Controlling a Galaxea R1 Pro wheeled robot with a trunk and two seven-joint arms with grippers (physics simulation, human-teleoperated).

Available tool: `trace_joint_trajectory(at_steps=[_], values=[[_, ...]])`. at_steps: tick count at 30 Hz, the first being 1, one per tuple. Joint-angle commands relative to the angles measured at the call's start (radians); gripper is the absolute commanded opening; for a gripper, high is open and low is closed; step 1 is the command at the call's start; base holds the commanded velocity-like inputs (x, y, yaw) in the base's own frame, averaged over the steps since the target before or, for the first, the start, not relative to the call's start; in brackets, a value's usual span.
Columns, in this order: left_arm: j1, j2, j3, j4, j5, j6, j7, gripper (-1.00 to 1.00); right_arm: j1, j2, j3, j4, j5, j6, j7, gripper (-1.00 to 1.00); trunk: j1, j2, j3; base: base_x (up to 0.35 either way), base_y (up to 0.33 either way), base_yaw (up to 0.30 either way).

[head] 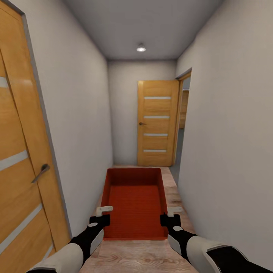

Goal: Move the two storage containers from the living room to the garage. In the garage, place one container on the floor and stack the other container on top of it (either order is fine).

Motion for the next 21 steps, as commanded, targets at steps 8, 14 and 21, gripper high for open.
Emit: trace_joint_trajectory(at_steps=[8,14,21], values=[[0.001,0.014,-0.003,0.003,0.007,-0.002,0.007,-1.00,-0.002,0.001,-0.039,-0.051,0.032,-0.001,0.009,-1.00,0.001,-0.001,0.000,0.321,0.000,0.000],[0.001,0.014,-0.003,0.003,0.007,-0.002,0.007,-1.00,-0.002,0.001,-0.039,-0.051,0.032,-0.001,0.009,-1.00,0.001,-0.001,0.000,0.321,0.000,0.000],[0.001,0.014,-0.003,0.003,0.007,-0.002,0.007,-1.00,-0.002,0.001,-0.039,-0.051,0.032,-0.001,0.009,-1.00,0.001,-0.001,0.000,0.321,0.000,0.000]])
